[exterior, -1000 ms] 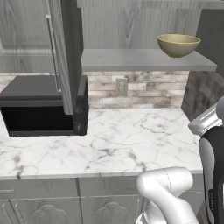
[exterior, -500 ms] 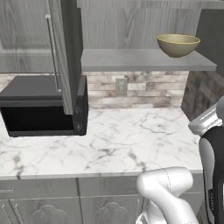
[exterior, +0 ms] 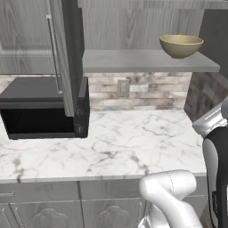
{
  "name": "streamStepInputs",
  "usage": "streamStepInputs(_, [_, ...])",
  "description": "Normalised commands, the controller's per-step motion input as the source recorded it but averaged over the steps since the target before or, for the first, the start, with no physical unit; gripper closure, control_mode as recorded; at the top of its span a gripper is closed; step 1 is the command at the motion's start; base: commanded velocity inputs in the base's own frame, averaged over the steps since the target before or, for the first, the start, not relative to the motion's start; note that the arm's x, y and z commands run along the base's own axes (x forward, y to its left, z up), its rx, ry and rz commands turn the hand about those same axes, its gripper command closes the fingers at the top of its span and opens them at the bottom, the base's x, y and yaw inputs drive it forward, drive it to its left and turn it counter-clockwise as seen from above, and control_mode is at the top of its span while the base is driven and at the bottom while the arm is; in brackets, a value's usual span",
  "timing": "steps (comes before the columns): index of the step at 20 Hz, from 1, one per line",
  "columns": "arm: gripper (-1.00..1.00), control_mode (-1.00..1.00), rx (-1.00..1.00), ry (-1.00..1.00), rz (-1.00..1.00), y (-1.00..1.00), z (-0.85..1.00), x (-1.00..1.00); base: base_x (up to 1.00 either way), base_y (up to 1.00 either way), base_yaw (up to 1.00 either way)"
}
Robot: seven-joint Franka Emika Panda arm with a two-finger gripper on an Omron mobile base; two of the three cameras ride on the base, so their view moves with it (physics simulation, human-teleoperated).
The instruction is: Move the bowls from the cabinet to the plates on the dining table.
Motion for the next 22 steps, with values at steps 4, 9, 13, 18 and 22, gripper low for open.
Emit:
streamStepInputs(4, [-1.00, -1.00, 0.00, -0.02, -0.05, 0.00, 0.30, -0.09, 0.00, 0.00, 0.00])
streamStepInputs(9, [-1.00, -1.00, 0.00, -0.02, -0.04, 0.00, 0.25, -0.07, 0.00, 0.00, 0.00])
streamStepInputs(13, [-1.00, -1.00, 0.00, -0.01, 0.00, 0.00, 0.20, 0.00, 0.00, 0.00, 0.00])
streamStepInputs(18, [-1.00, -1.00, -0.01, -0.01, 0.00, 0.00, 0.18, 0.00, 0.00, 0.00, 0.00])
streamStepInputs(22, [-1.00, -1.00, -0.05, -0.03, 0.00, 0.00, 0.13, 0.02, 0.00, 0.00, 0.00])
